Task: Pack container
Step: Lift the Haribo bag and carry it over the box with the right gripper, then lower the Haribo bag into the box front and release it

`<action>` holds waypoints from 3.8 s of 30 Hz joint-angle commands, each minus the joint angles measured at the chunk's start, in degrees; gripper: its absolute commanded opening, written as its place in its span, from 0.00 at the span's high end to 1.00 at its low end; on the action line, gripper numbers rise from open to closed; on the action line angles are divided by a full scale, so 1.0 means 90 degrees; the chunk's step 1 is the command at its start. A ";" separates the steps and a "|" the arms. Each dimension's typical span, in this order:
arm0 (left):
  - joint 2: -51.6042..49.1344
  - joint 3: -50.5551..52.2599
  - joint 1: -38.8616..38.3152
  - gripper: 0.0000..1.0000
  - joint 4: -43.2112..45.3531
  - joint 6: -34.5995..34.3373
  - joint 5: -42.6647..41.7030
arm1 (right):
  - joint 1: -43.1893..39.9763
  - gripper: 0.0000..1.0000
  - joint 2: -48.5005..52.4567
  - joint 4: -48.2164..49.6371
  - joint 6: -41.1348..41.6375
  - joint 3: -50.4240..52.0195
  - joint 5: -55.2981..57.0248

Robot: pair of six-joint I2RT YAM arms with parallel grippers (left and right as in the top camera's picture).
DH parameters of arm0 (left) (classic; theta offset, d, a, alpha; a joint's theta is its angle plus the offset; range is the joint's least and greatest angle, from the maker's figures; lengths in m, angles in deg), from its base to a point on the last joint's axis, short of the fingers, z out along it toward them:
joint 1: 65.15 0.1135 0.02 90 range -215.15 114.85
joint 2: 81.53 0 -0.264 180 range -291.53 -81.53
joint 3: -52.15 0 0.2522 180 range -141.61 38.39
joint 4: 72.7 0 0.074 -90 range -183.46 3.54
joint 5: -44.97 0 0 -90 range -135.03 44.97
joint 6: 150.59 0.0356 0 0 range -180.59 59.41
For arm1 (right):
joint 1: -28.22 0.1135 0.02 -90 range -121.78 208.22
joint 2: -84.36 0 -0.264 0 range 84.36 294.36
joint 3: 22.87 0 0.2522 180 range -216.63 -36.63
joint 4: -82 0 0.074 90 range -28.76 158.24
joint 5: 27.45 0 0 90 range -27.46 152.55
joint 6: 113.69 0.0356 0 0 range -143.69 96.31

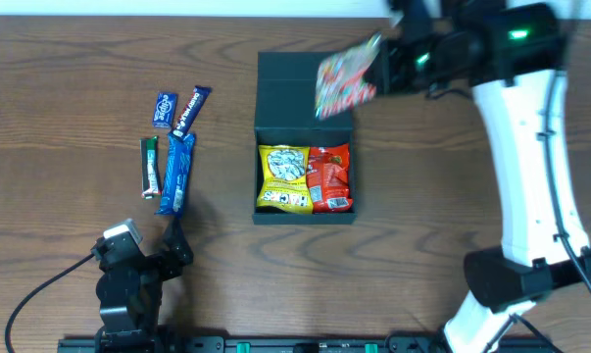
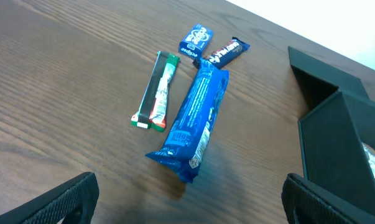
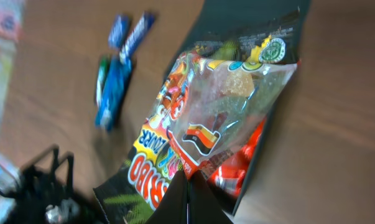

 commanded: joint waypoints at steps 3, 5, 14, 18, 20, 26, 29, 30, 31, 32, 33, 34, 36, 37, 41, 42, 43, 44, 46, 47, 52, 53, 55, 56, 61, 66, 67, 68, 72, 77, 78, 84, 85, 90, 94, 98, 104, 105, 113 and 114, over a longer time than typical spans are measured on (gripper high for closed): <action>0.0034 0.0097 0.0019 0.05 -0.0024 0.0095 0.0155 | 0.0508 0.99 -0.1438 0.0792 -0.0520 0.1943 0.0189; 0.0034 0.0097 0.0019 0.05 -0.0022 0.0095 0.0155 | 0.0627 0.98 -0.1843 0.1146 -0.0993 0.2633 -0.0092; 0.0034 0.0097 0.0019 0.05 -0.0022 0.0092 0.0146 | 0.0619 0.99 -0.2072 0.0758 -0.5557 0.4170 -0.1809; 0.0034 0.0097 0.0019 0.05 -0.0024 0.0092 0.0104 | 0.0622 0.99 -0.1518 0.0675 -0.6450 0.4172 -0.1829; 0.0034 0.0097 0.0019 0.05 -0.0024 0.0092 0.0104 | 0.0597 0.99 -0.1158 0.0597 -0.6751 0.4107 -0.1826; 0.0034 0.0097 0.0019 0.05 -0.0022 0.0095 0.0107 | 0.0585 0.99 0.0160 -0.0238 -0.8315 0.2929 -0.1809; 0.0034 0.0097 0.0019 0.05 -0.0024 0.0092 0.0107 | 0.0559 0.99 0.0755 -0.0617 -0.8811 0.2069 -0.1804; 0.0034 0.0097 0.0019 0.05 -0.0022 0.0092 0.0107 | 0.0561 0.99 0.0984 -0.0823 -0.9049 0.1756 -0.1804; 0.0034 0.0097 0.0019 0.05 -0.0022 0.0092 0.0107 | 0.0561 0.99 0.1151 -0.1018 -0.9277 0.1535 -0.1790; 0.0034 0.0097 0.0019 0.05 -0.0024 0.0092 0.0107 | 0.0578 0.99 0.1372 -0.1297 -0.9598 0.1282 -0.1732; 0.0034 0.0097 0.0019 0.05 -0.0022 0.0092 0.0107 | 0.0590 0.99 0.1581 -0.1491 -0.9799 0.1078 -0.1637; 0.0034 0.0097 0.0019 0.05 -0.0022 0.0092 0.0107 | 0.0593 0.99 0.1698 -0.1472 -0.9753 0.1003 -0.1571; 0.0034 0.0097 0.0019 0.05 -0.0024 0.0092 0.0104 | 0.0590 0.99 0.1902 -0.1472 -0.9833 0.0959 -0.1430; 0.0034 0.0097 0.0019 0.05 -0.0022 0.0090 0.0104 | 0.0578 0.99 0.1960 -0.1472 -0.9887 0.0959 -0.1433; 0.0034 0.0097 0.0019 0.05 -0.0022 0.0090 0.0107 | 0.0539 0.99 0.2152 -0.1472 -1.0202 0.0959 -0.1552; 0.0034 0.0097 0.0019 0.05 -0.0022 0.0092 0.0107 | 0.0527 0.99 0.2186 -0.1472 -1.0261 0.0959 -0.1569; 0.0034 0.0097 0.0019 0.05 -0.0022 0.0092 0.0107 | 0.0512 0.99 0.2208 -0.1469 -1.0307 0.0959 -0.1620; 0.0034 0.0097 0.0019 0.05 -0.0022 0.0090 0.0107 | 0.0500 0.99 0.2237 -0.1464 -1.0350 0.0959 -0.1678; 0.0034 0.0097 0.0019 0.05 -0.0022 0.0090 0.0104 | 0.0481 0.99 0.2273 -0.1462 -1.0460 0.0959 -0.1770; 0.0034 0.0097 0.0019 0.05 -0.0022 0.0090 0.0104 | 0.0466 0.99 0.2288 -0.1450 -1.0503 0.0959 -0.1797; 0.0034 0.0097 0.0019 0.05 -0.0022 0.0092 0.0107 | 0.0410 0.99 0.2448 -0.1338 -1.0593 0.0959 -0.1906; 0.0034 0.0097 0.0019 0.05 -0.0022 0.0092 0.0107 | 0.0410 0.99 0.2516 -0.1285 -1.0613 0.0959 -0.1957; 0.0034 0.0097 0.0019 0.05 -0.0024 0.0092 0.0107 | 0.0413 0.99 0.2625 -0.1241 -1.0678 0.0959 -0.2057; 0.0034 0.0097 0.0019 0.05 -0.0022 0.0092 0.0107 | 0.0413 0.99 0.2657 -0.1229 -1.0712 0.0959 -0.2101; 0.0034 0.0097 0.0019 0.05 -0.0024 0.0092 0.0107 | 0.0430 0.99 0.2834 -0.1090 -1.0739 0.0959 -0.2183; 0.0034 0.0097 0.0019 0.05 -0.0024 0.0092 0.0109 | 0.0442 0.99 0.2946 -0.1088 -1.1011 0.0959 -0.2365; 0.0034 0.0097 0.0019 0.05 -0.0024 0.0092 0.0107 | 0.0452 0.99 0.2980 -0.1049 -1.1021 0.0959 -0.2365; 0.0034 0.0097 0.0019 0.05 -0.0024 0.0092 0.0107 | 0.0459 0.99 0.2999 -0.1010 -1.1021 0.0959 -0.2363; 0.0034 0.0097 0.0019 0.05 -0.0024 0.0092 0.0107 | 0.0517 0.99 0.3087 -0.0872 -1.1018 0.0959 -0.2375; 0.0034 0.0097 0.0019 0.05 -0.0024 0.0092 0.0109 | 0.0576 0.99 0.3181 -0.0743 -1.1016 0.0959 -0.2409; 0.0034 0.0097 0.0019 0.05 -0.0024 0.0095 0.0109 | 0.0573 0.99 0.3189 -0.0712 -1.1016 0.0959 -0.2414; 0.0034 0.0097 0.0019 0.05 -0.0024 0.0095 0.0107 | 0.0590 0.99 0.3347 -0.0488 -1.1013 0.0959 -0.2480; 0.0034 0.0097 0.0019 0.05 -0.0024 0.0095 0.0109 | 0.0595 0.99 0.3383 -0.0435 -1.1013 0.0959 -0.2511; 0.0034 0.0097 0.0019 0.05 -0.0024 0.0095 0.0109 | 0.0597 0.99 0.3548 -0.0177 -1.1011 0.0959 -0.2742; 0.0034 0.0097 0.0019 0.05 -0.0024 0.0095 0.0109 | 0.0597 0.99 0.3585 -0.0049 -1.0984 0.0959 -0.2776; 0.0034 0.0097 0.0019 0.05 -0.0024 0.0097 0.0109 | 0.0597 0.99 0.3599 0.0257 -1.0666 0.0959 -0.2805; 0.0034 0.0097 0.0019 0.05 -0.0027 0.0095 0.0109 | 0.0597 0.36 0.3599 0.0559 -0.9474 0.0865 -0.2778; 0.0034 0.0097 0.0019 0.05 -0.0024 0.0095 0.0107 | 0.0593 0.21 0.3599 0.0539 -0.9207 0.0780 -0.2742; 0.0034 0.0097 0.0019 0.05 -0.0024 0.0092 0.0107 | 0.0534 0.01 0.3592 -0.1052 -0.8939 -0.1265 -0.2693; 0.0034 0.0097 0.0019 0.05 -0.0024 0.0092 0.0107 | 0.0532 0.01 0.3592 -0.1387 -0.8937 -0.1785 -0.2691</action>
